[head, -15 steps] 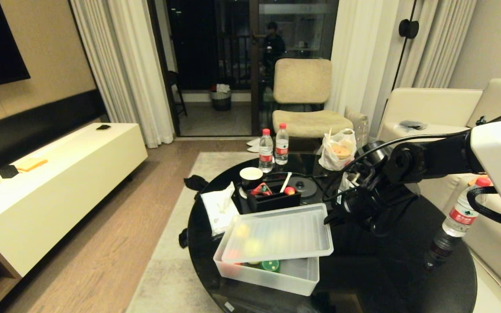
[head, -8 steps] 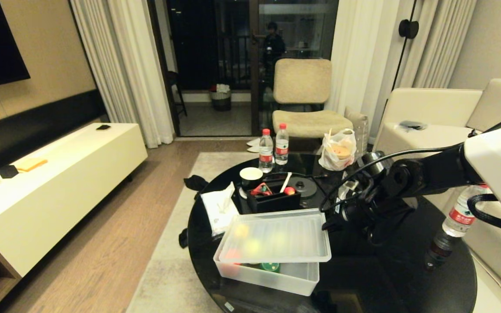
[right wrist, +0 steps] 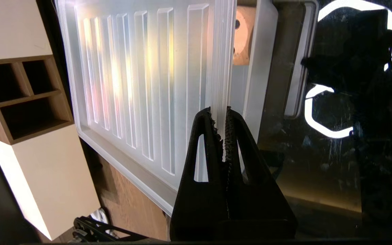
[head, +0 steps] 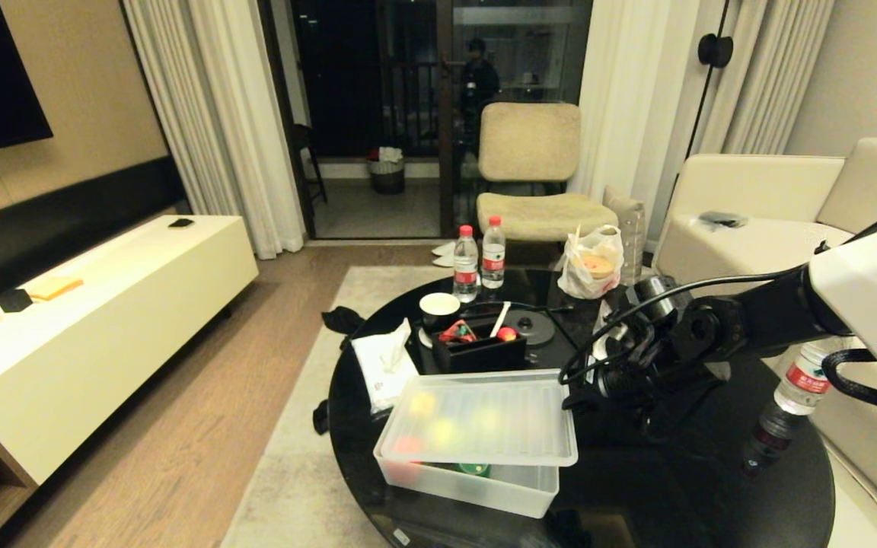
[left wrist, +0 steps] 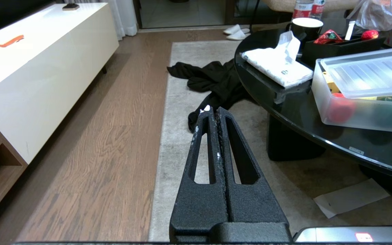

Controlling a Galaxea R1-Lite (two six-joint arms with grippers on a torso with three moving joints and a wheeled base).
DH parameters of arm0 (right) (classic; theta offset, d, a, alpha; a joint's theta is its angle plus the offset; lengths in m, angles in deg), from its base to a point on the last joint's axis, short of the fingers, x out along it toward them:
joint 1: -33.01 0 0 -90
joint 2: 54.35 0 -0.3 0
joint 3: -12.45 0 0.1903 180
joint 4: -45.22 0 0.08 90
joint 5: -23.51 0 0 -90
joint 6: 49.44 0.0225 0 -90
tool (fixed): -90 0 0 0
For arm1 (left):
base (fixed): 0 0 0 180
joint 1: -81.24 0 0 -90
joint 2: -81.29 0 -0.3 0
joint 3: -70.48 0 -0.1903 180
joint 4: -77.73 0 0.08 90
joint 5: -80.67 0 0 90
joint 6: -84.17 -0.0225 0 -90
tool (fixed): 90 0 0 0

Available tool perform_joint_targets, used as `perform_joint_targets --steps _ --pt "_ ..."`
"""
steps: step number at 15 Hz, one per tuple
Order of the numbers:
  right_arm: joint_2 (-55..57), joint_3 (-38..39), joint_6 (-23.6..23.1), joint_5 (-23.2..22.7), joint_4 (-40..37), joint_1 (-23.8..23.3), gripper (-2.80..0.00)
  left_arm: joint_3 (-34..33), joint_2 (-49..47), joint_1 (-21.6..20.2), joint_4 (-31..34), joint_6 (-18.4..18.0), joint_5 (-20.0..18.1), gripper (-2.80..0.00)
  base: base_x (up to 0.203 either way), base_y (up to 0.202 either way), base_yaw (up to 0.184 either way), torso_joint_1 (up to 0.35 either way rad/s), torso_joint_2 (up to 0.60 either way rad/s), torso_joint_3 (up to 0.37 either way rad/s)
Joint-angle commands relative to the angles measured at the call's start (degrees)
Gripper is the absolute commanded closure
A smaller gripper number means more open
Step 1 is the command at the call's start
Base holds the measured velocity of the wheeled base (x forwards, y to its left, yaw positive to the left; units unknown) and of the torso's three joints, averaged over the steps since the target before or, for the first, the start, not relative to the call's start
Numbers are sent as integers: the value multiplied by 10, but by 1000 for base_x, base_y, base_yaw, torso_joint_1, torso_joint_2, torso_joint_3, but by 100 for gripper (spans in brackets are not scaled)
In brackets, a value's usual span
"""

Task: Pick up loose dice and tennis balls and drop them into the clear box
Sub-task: Close the lid

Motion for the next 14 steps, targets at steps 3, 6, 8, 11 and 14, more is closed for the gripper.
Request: perform_joint_targets --steps 3,6,8,11,14 --pt "-4 42 -2 8 57 0 0 -2 -1 0 0 0 0 0 0 0 0 0 0 0" --pt "2 45 -23 17 57 0 0 -2 -1 0 0 0 0 0 0 0 0 0 0 0" --pt "11 46 -23 27 58 0 0 -2 -1 0 0 0 0 0 0 0 0 0 0 0" --pt "15 53 -25 32 59 0 0 -2 -1 0 0 0 0 0 0 0 0 0 0 0" --pt "19 54 -25 32 59 1 0 -2 -1 1 0 0 0 0 0 0 0 0 0 0"
